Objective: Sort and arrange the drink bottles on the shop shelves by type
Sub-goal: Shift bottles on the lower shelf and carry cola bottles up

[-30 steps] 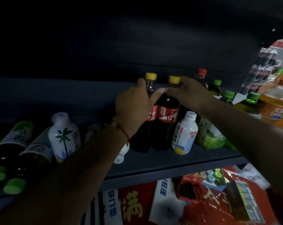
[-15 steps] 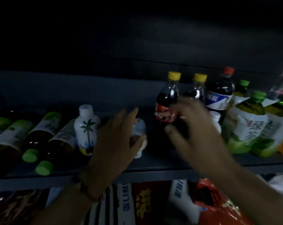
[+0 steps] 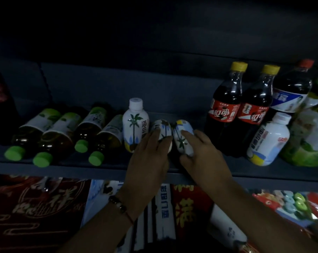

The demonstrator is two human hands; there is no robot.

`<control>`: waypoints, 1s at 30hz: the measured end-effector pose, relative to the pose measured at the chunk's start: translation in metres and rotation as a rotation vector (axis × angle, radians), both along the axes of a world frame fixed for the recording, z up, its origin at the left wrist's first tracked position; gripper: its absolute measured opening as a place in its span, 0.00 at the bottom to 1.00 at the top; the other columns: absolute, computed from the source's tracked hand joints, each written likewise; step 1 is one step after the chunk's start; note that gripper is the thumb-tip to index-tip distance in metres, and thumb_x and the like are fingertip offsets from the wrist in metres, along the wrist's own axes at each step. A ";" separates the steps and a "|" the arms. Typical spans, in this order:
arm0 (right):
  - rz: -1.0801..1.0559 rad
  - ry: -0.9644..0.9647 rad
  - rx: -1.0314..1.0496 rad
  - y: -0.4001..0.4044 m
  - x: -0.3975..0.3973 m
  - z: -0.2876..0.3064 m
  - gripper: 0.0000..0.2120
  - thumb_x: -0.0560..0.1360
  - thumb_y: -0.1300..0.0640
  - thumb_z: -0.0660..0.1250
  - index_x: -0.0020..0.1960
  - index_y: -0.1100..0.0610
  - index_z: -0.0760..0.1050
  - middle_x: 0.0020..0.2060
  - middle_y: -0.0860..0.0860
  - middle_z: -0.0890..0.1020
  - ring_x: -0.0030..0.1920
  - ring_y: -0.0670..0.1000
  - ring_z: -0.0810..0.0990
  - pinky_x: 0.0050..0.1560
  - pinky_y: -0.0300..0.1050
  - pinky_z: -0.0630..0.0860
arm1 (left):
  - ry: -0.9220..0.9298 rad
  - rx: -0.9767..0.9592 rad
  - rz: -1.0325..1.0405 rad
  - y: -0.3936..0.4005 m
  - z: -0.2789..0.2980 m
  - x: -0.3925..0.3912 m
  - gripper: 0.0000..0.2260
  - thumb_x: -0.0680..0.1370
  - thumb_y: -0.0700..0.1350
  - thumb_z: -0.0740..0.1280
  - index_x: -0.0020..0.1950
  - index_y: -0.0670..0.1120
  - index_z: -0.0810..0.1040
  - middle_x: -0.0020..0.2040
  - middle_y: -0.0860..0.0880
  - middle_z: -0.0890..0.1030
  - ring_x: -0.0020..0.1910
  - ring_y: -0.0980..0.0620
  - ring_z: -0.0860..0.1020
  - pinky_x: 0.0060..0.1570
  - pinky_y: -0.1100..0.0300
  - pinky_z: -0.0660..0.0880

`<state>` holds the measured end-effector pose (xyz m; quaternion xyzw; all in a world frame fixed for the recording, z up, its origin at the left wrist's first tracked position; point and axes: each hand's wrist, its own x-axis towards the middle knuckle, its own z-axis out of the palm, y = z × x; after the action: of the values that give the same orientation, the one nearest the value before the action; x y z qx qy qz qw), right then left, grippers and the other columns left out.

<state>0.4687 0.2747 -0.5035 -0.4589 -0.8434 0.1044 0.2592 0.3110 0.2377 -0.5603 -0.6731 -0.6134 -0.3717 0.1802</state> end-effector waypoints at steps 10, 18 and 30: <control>0.007 0.101 -0.167 -0.009 0.021 0.093 0.08 0.76 0.53 0.67 0.53 0.52 0.80 0.43 0.42 0.80 0.42 0.39 0.78 0.40 0.31 0.73 | -0.013 0.109 -0.120 -0.043 0.030 -0.008 0.15 0.81 0.49 0.56 0.67 0.47 0.66 0.64 0.40 0.78 0.55 0.40 0.80 0.48 0.48 0.81; 0.037 -0.027 -0.234 0.033 -0.002 0.112 0.11 0.77 0.55 0.64 0.56 0.55 0.80 0.51 0.50 0.82 0.51 0.47 0.79 0.43 0.36 0.73 | -0.035 0.040 -0.152 -0.003 0.104 -0.007 0.16 0.80 0.55 0.63 0.60 0.45 0.75 0.49 0.44 0.82 0.44 0.42 0.81 0.41 0.49 0.79; 0.033 0.065 -0.075 0.031 0.000 0.078 0.24 0.80 0.54 0.60 0.76 0.55 0.65 0.69 0.54 0.74 0.64 0.51 0.76 0.64 0.45 0.73 | 0.235 0.407 -0.151 0.028 0.081 -0.011 0.19 0.73 0.37 0.76 0.57 0.43 0.69 0.55 0.44 0.79 0.53 0.44 0.79 0.42 0.48 0.82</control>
<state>0.4690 0.3056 -0.4257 -0.4508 -0.8375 0.1549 0.2673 0.2996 0.2658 -0.4792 -0.7056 -0.4486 -0.4192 0.3538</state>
